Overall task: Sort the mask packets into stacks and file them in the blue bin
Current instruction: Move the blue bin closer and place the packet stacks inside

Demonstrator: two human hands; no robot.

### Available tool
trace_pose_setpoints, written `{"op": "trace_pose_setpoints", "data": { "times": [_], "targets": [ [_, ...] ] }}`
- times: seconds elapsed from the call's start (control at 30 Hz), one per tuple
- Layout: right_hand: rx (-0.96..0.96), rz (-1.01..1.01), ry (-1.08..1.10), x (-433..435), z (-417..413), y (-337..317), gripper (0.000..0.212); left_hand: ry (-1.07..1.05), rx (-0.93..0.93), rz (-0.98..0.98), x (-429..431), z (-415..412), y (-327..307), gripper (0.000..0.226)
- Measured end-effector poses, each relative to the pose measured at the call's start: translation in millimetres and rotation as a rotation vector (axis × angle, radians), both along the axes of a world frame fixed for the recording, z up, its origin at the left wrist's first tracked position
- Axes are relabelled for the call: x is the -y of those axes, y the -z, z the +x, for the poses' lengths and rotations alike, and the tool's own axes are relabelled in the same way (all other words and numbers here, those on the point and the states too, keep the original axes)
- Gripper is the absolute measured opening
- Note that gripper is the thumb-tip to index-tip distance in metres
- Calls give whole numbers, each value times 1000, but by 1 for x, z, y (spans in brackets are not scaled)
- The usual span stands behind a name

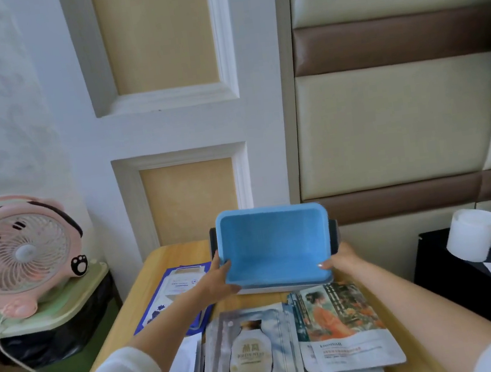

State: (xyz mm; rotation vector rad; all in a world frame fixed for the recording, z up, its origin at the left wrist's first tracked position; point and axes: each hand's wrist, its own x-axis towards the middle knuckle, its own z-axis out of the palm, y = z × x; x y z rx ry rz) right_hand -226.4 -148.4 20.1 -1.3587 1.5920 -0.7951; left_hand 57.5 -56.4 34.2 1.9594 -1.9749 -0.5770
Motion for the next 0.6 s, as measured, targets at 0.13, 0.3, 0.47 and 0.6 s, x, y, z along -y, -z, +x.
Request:
{"op": "trace_pose_setpoints", "data": {
  "times": [0.13, 0.3, 0.47, 0.6],
  "targets": [
    [70, -62, 43, -1, -2, 0, 57, 3, -19, -43, -4, 1, 3, 72],
    [-26, -250, 105, -5, 7, -20, 52, -112, -248, -206, -2, -5, -14, 60],
    [-156, -413, 74, -5, 9, -36, 26, -167, -338, -335, -5, -2, -22, 47],
    [-194, -514, 110, -6, 9, -46, 16, -197, -306, -459, -9, -7, -26, 41]
  ]
}}
